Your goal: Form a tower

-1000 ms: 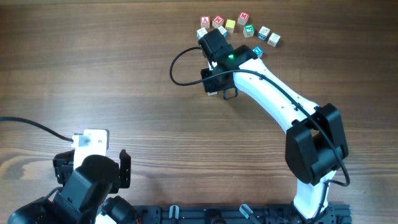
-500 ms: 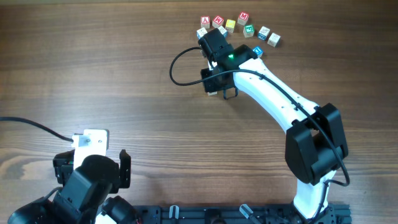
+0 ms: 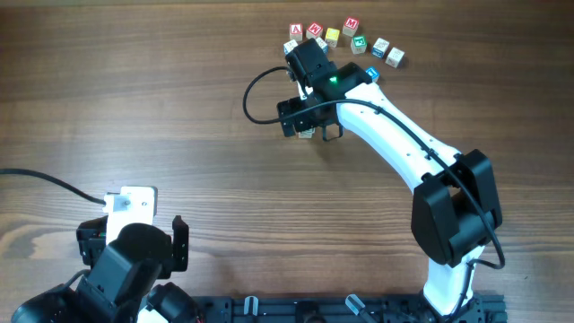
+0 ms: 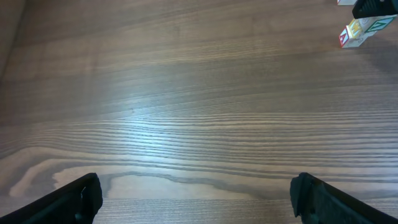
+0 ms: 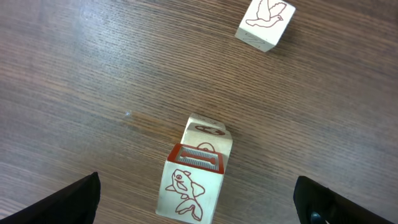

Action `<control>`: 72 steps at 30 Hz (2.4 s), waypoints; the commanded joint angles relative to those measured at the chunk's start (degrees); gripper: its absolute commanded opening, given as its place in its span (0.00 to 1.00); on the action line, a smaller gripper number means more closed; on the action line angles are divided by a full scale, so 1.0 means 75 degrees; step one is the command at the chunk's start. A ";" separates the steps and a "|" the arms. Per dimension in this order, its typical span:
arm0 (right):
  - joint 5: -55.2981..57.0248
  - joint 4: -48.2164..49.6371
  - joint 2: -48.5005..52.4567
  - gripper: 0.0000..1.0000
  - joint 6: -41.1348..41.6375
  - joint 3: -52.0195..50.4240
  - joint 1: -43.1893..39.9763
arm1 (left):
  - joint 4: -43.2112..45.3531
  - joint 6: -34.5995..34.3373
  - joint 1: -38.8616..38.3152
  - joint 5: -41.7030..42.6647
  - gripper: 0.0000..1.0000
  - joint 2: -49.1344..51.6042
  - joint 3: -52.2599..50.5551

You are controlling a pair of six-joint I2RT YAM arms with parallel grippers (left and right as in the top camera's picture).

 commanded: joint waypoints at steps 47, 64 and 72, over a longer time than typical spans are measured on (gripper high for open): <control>-0.0248 0.0108 0.1172 0.21 0.1093 0.0289 0.0044 | 0.0017 -0.0099 -0.0006 0.0009 1.00 -0.0029 -0.0020; 0.0102 -0.0504 0.1329 0.20 0.2159 0.0819 0.0061 | 0.0017 -0.0099 -0.0006 0.0009 1.00 -0.0029 -0.0020; 0.0105 -0.0562 0.1410 0.20 0.2215 0.0819 0.0082 | 0.0017 -0.0099 -0.0006 0.0009 1.00 -0.0029 -0.0020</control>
